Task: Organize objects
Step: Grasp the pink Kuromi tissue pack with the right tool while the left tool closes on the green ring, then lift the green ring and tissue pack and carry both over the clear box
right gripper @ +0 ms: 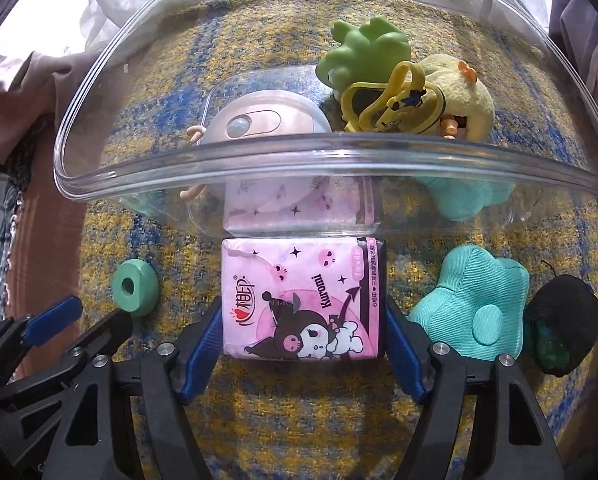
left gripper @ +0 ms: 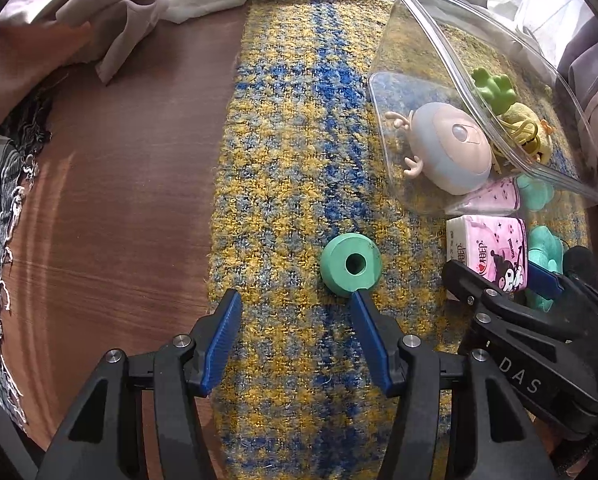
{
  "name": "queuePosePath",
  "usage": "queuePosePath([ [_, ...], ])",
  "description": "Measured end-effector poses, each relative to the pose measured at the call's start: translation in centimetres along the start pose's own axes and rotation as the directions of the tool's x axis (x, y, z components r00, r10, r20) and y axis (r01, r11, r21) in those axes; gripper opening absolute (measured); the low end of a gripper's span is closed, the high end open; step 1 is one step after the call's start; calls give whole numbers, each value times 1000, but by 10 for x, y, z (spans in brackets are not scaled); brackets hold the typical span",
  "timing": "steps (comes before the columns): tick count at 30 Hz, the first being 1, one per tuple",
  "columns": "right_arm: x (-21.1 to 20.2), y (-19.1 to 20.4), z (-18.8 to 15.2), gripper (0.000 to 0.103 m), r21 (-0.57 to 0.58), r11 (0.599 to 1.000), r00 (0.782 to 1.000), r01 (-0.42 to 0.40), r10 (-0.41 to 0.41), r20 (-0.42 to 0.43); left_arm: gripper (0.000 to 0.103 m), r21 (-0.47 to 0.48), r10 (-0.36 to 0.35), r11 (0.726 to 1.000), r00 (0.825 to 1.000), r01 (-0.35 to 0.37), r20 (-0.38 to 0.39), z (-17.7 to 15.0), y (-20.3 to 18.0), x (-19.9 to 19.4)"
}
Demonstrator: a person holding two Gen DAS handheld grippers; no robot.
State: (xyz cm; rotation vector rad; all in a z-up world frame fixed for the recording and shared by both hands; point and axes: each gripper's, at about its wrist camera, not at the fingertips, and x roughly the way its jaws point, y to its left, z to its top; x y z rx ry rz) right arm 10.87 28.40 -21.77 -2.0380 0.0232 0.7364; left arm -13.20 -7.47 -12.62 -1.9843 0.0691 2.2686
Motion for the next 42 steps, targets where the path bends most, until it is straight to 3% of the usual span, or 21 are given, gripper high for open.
queuePosePath([
  [8,-10,-13,3,72,52,998,1000,-27,27,4,56,8,-38,999,999,38,-10,0,-8,-4],
  [18,-7,-16,14,73,56,998,999,-31,31,-13,55,21,-15,1000,1000,16,-6,9,-23,1],
  [31,1,-17,9,73,48,998,999,-27,28,-29,48,-12,1,1000,1000,-1,-5,32,-39,19],
  [35,4,-18,10,73,39,999,999,-21,22,-34,35,-9,1,1000,1000,-1,9,32,-43,17],
  [42,2,-15,7,73,30,999,999,-25,26,-32,35,-20,-36,999,999,37,15,25,-41,4],
])
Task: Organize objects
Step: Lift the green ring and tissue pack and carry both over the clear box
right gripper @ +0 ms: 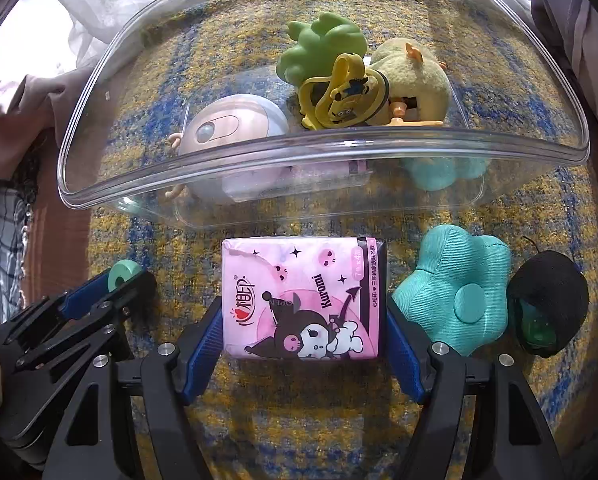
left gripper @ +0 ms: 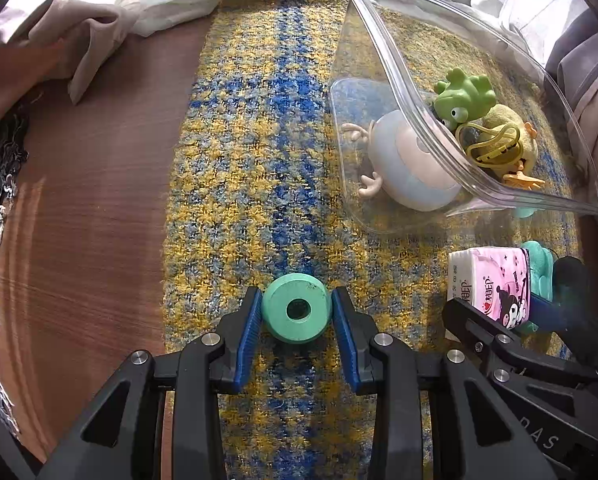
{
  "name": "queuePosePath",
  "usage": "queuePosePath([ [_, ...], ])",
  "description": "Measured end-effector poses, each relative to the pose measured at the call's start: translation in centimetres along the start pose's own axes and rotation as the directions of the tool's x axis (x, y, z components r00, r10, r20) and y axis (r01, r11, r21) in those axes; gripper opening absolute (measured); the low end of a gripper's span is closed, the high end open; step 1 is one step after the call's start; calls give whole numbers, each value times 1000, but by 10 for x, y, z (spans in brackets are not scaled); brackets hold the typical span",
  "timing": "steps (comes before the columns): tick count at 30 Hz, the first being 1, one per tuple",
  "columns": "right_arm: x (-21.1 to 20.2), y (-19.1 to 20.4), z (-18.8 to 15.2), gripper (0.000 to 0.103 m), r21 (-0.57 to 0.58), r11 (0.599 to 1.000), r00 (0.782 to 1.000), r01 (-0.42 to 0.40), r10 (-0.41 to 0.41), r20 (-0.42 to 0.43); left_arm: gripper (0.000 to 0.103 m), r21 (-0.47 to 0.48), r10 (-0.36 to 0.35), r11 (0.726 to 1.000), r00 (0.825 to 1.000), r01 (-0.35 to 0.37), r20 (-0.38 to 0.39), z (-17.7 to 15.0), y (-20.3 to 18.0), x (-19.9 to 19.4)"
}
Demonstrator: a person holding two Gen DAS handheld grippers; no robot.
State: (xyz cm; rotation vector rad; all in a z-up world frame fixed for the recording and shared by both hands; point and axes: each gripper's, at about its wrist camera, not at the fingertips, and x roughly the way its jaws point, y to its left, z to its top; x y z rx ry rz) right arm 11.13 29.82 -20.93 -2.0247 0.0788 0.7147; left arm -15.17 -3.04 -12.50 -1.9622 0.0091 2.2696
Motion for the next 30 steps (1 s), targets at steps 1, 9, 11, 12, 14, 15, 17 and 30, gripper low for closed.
queuePosePath([
  [1,-1,0,-1,73,1,1000,1000,-3,3,0,35,-4,-2,1000,1000,2,3,2,-1,-2],
  [9,-15,-5,-10,73,-15,1000,1000,-2,2,11,35,-20,-3,1000,999,3,37,-7,8,-25],
  [11,-20,-7,-12,73,-19,1000,1000,1,0,12,35,-26,-13,1000,999,14,43,-6,2,-26],
  [12,-27,-8,-11,73,-21,1000,1000,0,0,14,35,-28,-19,999,999,21,45,-10,2,-29],
  [14,-33,-9,-11,73,-22,1000,1000,-3,3,22,35,-32,-28,999,998,29,48,-11,-1,-33],
  [15,-38,-10,-10,73,-24,1000,1000,-3,3,29,35,-32,-30,999,998,32,52,-13,-1,-38],
  [17,-46,-10,-12,73,-26,1000,999,1,0,50,35,-33,-35,999,997,37,64,-15,-3,-45],
  [30,-83,-23,-15,73,-33,999,994,-11,14,108,35,-36,-56,998,992,61,113,-11,-21,-73],
])
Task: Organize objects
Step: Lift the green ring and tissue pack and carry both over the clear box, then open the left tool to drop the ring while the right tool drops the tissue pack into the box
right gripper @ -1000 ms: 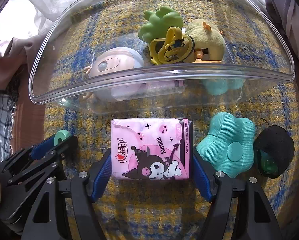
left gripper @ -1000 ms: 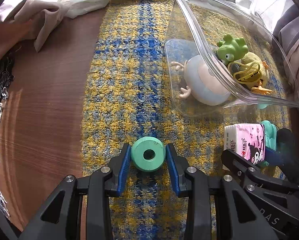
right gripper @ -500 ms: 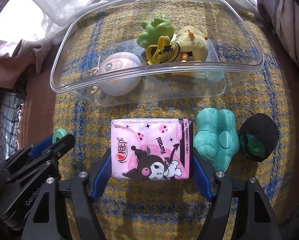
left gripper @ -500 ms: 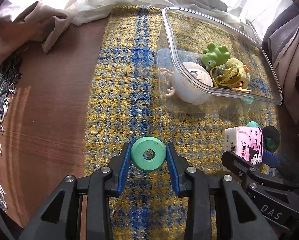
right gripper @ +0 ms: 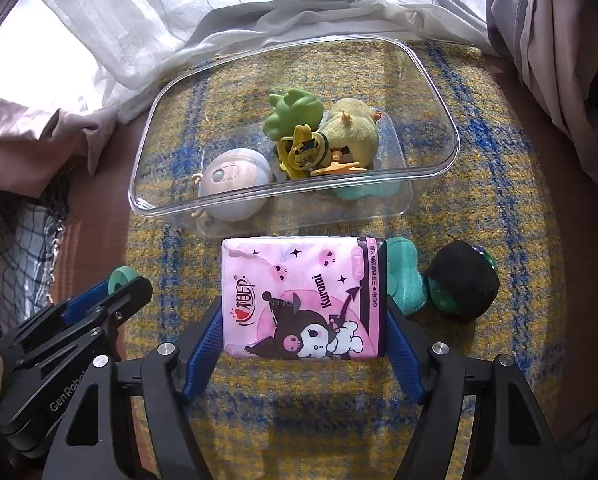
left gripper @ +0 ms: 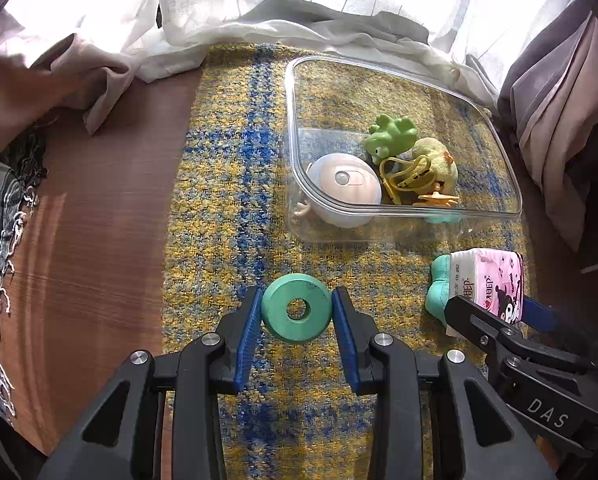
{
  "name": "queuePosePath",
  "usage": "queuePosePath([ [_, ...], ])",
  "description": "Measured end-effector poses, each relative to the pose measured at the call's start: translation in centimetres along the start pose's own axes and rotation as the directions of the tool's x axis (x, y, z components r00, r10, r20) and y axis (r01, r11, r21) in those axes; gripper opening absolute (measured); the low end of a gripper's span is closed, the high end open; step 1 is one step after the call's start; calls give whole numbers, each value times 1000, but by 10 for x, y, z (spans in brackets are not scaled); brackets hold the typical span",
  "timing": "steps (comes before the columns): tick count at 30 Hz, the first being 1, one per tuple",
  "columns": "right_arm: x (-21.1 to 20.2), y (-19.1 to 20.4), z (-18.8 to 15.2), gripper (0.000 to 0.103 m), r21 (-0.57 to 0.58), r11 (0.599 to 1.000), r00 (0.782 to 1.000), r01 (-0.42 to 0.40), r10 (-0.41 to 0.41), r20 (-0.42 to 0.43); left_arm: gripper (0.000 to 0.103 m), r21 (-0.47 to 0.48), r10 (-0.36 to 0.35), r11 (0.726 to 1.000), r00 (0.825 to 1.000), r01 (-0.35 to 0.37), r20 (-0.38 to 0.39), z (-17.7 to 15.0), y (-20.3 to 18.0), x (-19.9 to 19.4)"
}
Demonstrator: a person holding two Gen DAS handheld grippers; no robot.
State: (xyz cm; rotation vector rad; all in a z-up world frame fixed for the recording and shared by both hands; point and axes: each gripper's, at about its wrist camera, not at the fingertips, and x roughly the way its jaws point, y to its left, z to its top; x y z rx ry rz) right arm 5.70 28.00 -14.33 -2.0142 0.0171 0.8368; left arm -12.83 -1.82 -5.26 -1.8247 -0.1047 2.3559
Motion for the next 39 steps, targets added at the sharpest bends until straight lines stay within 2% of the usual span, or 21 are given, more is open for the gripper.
queuePosePath([
  [16,-41,-3,27,73,-39,999,995,-22,25,96,35,12,-11,1000,993,10,114,29,-22,-40],
  [39,-50,-14,59,73,-59,998,990,-6,14,137,35,39,-23,999,988,17,151,62,-46,-40],
])
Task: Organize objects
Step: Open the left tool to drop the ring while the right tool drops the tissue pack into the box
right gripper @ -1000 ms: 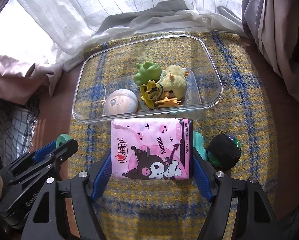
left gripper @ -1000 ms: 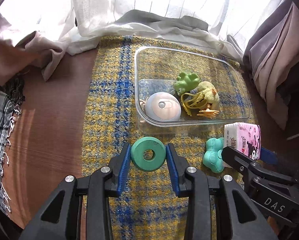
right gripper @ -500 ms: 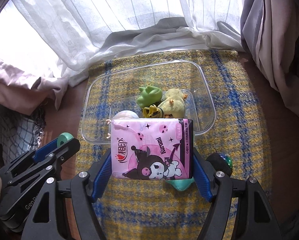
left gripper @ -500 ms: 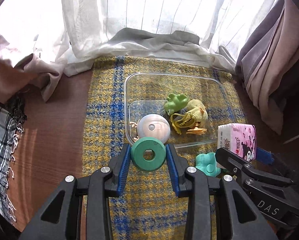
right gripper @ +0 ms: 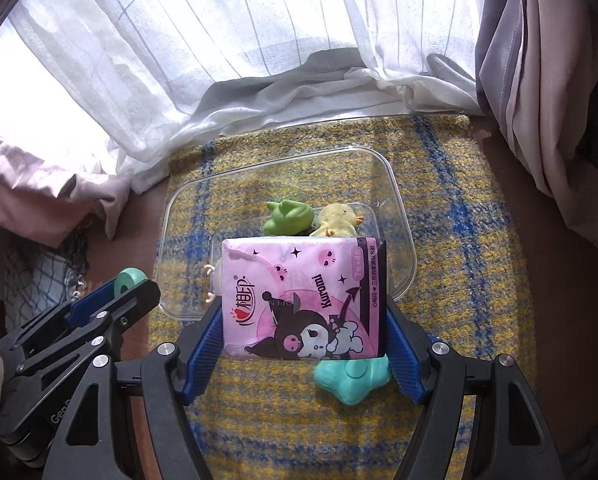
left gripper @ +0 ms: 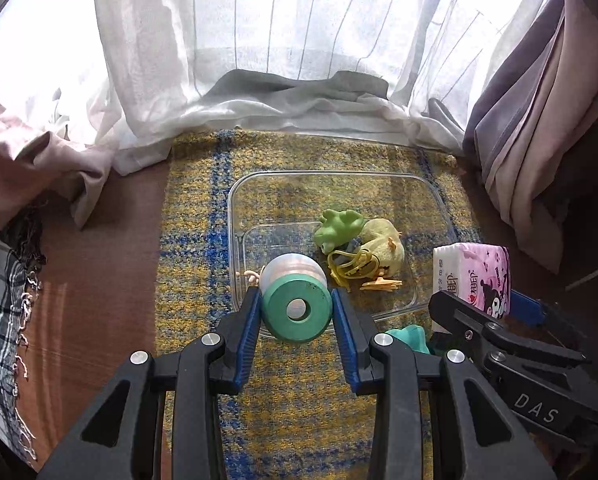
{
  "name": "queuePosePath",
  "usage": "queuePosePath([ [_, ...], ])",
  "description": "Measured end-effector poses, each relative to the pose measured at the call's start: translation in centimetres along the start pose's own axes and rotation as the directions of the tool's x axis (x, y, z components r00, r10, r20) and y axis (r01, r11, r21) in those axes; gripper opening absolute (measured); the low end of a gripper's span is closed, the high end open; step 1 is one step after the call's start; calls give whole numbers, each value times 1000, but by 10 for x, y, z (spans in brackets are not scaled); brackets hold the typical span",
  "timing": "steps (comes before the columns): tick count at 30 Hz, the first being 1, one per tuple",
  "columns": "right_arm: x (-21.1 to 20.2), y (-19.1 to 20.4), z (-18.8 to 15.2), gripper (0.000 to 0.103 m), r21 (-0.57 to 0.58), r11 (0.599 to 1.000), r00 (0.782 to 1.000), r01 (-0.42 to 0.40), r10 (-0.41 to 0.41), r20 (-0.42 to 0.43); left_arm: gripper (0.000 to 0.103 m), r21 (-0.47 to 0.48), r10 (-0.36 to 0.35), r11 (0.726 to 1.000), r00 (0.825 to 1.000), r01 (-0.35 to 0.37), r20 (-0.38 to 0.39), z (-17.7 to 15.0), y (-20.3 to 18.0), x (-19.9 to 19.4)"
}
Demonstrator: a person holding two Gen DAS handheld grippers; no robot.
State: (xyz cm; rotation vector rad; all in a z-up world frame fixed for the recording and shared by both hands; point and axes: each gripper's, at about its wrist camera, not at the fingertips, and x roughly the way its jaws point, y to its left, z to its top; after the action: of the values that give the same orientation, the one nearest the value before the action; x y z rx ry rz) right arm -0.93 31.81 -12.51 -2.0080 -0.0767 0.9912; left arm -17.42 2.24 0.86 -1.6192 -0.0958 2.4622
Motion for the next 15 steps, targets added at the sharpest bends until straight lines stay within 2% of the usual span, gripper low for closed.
queuePosePath([
  [15,26,-8,34,73,-6,1000,999,23,-24,-25,35,-5,6,1000,1000,-7,-24,31,-2,29],
])
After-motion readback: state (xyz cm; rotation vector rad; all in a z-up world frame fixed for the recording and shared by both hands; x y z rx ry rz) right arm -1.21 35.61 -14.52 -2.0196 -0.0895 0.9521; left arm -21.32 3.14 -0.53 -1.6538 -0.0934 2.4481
